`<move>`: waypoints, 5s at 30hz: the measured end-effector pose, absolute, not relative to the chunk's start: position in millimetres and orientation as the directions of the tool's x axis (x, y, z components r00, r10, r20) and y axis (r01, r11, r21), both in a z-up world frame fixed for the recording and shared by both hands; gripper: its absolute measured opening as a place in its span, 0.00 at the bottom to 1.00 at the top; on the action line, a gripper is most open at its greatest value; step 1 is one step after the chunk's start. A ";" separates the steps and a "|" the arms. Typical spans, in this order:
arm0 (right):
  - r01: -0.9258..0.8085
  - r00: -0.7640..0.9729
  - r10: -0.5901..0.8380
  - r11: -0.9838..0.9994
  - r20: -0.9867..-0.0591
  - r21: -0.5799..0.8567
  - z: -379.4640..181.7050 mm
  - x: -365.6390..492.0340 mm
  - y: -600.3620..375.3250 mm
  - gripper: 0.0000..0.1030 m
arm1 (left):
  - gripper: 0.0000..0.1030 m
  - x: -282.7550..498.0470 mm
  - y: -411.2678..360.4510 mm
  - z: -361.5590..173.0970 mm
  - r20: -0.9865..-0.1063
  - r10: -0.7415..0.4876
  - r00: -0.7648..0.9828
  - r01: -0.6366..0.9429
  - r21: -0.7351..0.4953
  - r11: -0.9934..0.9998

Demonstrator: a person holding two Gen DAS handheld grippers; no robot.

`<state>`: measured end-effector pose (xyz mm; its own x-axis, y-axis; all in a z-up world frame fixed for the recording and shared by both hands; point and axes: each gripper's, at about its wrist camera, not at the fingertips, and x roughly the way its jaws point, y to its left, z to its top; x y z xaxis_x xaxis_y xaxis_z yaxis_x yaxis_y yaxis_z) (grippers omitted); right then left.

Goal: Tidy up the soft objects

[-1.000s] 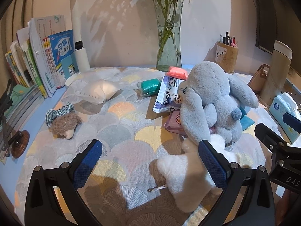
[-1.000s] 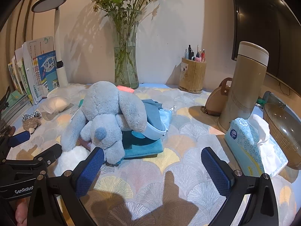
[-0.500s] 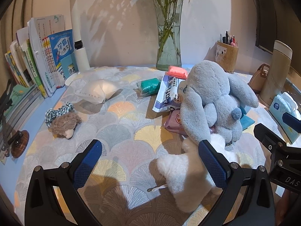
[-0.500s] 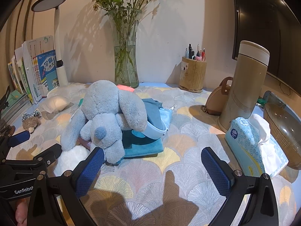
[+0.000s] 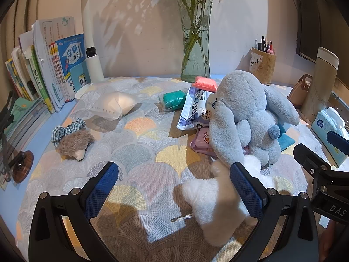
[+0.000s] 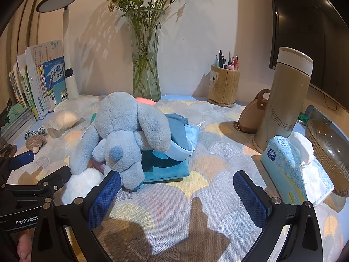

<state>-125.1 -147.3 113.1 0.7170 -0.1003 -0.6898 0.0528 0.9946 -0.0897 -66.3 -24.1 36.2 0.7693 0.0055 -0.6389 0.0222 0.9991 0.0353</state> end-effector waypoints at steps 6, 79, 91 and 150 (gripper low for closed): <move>0.054 0.717 -0.102 0.994 -0.690 -0.090 113.1 -124.8 -146.5 1.00 | 0.99 -66.6 -25.8 35.8 -0.639 0.014 0.769 0.019 0.045 0.999; -0.479 0.387 0.379 0.862 -0.841 0.168 94.2 -142.1 -55.9 0.46 | 0.42 -8.3 123.1 29.1 -0.704 0.075 0.706 -0.117 -0.012 0.993; -0.350 0.568 0.343 0.923 -0.748 0.159 157.8 -163.0 -110.7 0.44 | 0.42 -63.4 56.2 95.9 -0.600 -0.097 0.794 0.072 -0.066 0.995; 0.581 0.593 -0.197 0.776 -0.781 0.245 211.1 -181.1 -485.8 0.83 | 0.76 -87.1 -231.7 178.5 -0.567 -0.541 0.622 0.695 0.081 0.714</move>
<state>-181.1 -485.8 211.1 0.5929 -0.1975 -0.7807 0.5811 0.7760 0.2450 -87.1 -231.7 178.5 0.6217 -0.5407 -0.5667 0.6952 0.7142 0.0814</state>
